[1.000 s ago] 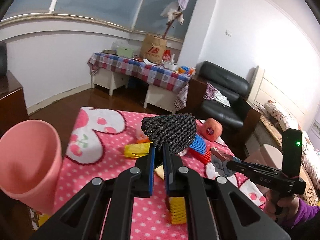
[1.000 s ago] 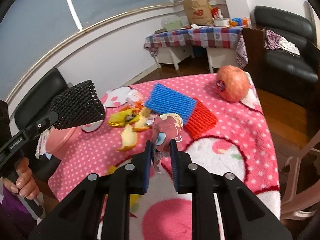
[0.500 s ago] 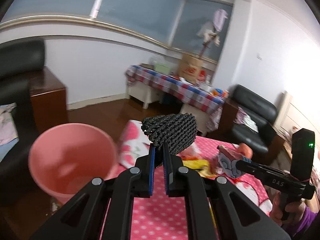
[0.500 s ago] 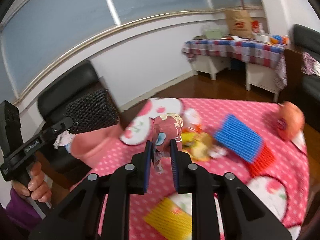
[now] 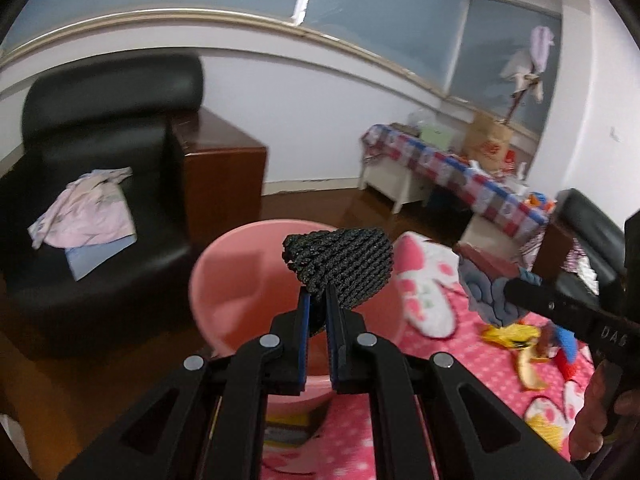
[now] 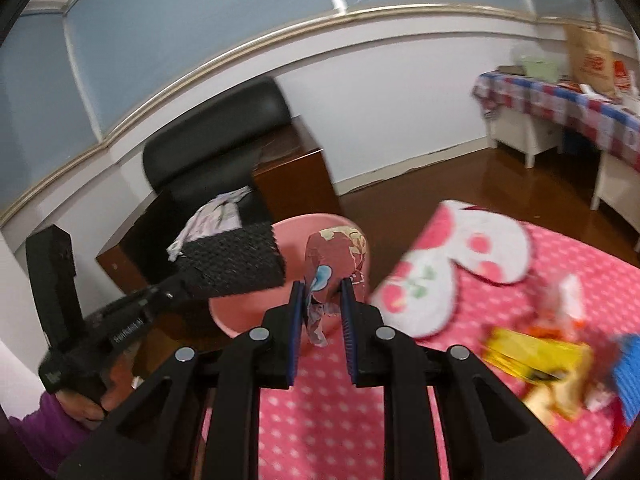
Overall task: Collect trash
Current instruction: 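Carry the black net with the left gripper while the right carries the wrapper to the bucket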
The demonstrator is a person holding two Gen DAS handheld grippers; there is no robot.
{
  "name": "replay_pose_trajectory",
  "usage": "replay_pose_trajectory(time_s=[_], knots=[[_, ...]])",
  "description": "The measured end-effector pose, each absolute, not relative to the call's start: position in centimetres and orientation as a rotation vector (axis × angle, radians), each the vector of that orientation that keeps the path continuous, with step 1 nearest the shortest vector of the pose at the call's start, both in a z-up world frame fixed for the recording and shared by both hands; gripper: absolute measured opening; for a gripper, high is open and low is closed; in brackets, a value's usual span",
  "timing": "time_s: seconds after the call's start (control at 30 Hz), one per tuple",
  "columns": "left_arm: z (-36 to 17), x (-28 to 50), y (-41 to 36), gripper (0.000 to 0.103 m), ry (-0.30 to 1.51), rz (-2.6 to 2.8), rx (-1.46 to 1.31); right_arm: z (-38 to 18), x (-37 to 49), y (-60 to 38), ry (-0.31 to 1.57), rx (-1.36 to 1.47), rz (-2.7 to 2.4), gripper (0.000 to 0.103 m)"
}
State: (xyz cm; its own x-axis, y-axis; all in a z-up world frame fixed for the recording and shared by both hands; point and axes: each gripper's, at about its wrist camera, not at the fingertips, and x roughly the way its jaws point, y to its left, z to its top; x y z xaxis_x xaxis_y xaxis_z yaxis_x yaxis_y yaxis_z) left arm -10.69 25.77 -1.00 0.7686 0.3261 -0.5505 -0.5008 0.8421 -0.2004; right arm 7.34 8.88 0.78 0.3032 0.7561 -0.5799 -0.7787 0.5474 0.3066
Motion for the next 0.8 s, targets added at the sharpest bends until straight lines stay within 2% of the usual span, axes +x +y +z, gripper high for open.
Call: replay_pose_trajectory(time_s=[0.47, 0.8], knots=[[-3.2, -10.2, 27.2, 0.007, 0.608, 0.541, -0.322, -3.0, 8.5, 15.5, 0.873, -0.074, 1.063, 0.018], [-3.6, -10.1, 27.4, 0.008, 0.629, 0.549, -0.321, -4.2, 8.8, 16.5, 0.920, -0.074, 1.070, 0.020]])
